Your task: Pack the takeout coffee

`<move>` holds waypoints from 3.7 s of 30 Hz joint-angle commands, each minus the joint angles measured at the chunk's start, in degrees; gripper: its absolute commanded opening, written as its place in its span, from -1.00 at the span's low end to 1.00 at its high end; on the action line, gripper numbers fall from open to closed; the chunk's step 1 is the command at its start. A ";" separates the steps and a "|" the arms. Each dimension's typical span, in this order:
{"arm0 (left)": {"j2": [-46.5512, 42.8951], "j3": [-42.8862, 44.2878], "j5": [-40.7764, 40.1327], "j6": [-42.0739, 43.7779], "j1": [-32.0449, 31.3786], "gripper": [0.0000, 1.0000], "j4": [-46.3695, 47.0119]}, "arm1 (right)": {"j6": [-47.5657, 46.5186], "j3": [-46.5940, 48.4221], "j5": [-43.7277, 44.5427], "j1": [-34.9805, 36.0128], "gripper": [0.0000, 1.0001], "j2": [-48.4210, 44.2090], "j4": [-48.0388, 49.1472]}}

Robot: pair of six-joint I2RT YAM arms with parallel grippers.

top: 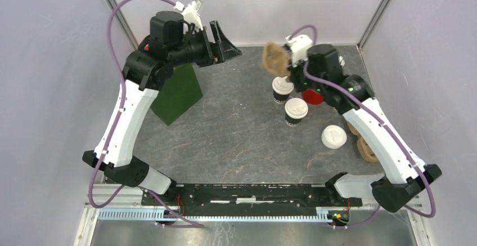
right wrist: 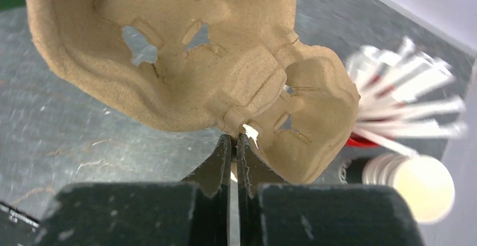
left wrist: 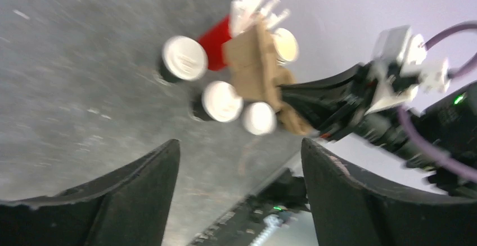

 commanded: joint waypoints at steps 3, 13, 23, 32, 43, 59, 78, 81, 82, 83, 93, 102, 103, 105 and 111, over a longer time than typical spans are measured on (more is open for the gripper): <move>-1.84 -12.46 15.97 -21.91 0.55 0.51 14.41 | -3.69 -0.44 4.97 12.38 -1.00 1.73 5.62; -6.07 -19.13 7.69 -24.06 0.53 0.23 11.92 | -2.19 -4.66 1.82 15.80 -1.00 1.20 12.15; -4.44 -17.83 2.49 -22.34 0.57 -0.03 12.44 | -3.75 -3.99 1.64 19.26 -1.00 2.22 12.46; -4.56 -18.18 2.74 -20.71 0.61 -0.92 11.80 | -2.76 -0.27 3.46 20.65 -0.95 3.86 9.61; -11.32 -27.18 7.01 -16.82 3.78 -0.96 21.47 | 14.33 -3.88 -37.02 -8.43 0.78 -1.20 7.22; -20.44 -38.55 15.03 -27.95 6.75 -0.96 35.86 | 67.07 -39.58 -61.53 -23.54 0.34 -7.57 66.43; -21.10 -41.01 18.54 -30.19 7.48 -0.96 39.45 | 80.37 -43.51 -57.98 -23.50 -0.33 -6.30 83.83; -21.11 -41.24 18.97 -30.23 7.63 -0.96 39.73 | 80.95 -43.33 -57.77 -23.52 -0.47 -5.62 84.84; -21.07 -41.27 19.08 -30.19 7.67 -0.96 39.79 | 80.88 -43.20 -57.77 -23.52 -0.49 -5.50 84.99; -21.04 -41.36 19.09 -30.10 7.76 -0.96 39.75 | 80.98 -43.32 -57.69 -23.55 -0.50 -5.31 85.06; -20.64 -41.44 19.93 -29.87 9.23 -0.96 39.49 | 86.47 -45.90 -56.52 -23.53 -1.00 -4.60 93.66; -11.89 -19.43 1.43 -10.13 11.86 0.46 5.43 | 60.26 -35.58 -54.61 -23.55 -1.00 -7.61 60.14; -8.79 -13.92 -4.42 -6.93 11.98 0.59 -0.40 | 51.55 -32.11 -52.48 -23.50 -1.00 -7.71 48.77; -5.07 -5.34 -16.32 -2.14 11.98 0.77 -8.06 | 38.64 -24.57 -47.95 -23.48 -1.00 -7.54 31.08; -1.67 -0.60 -47.62 4.31 11.98 0.99 -11.79 | 27.32 -20.59 -43.73 -23.58 -1.00 -12.00 17.32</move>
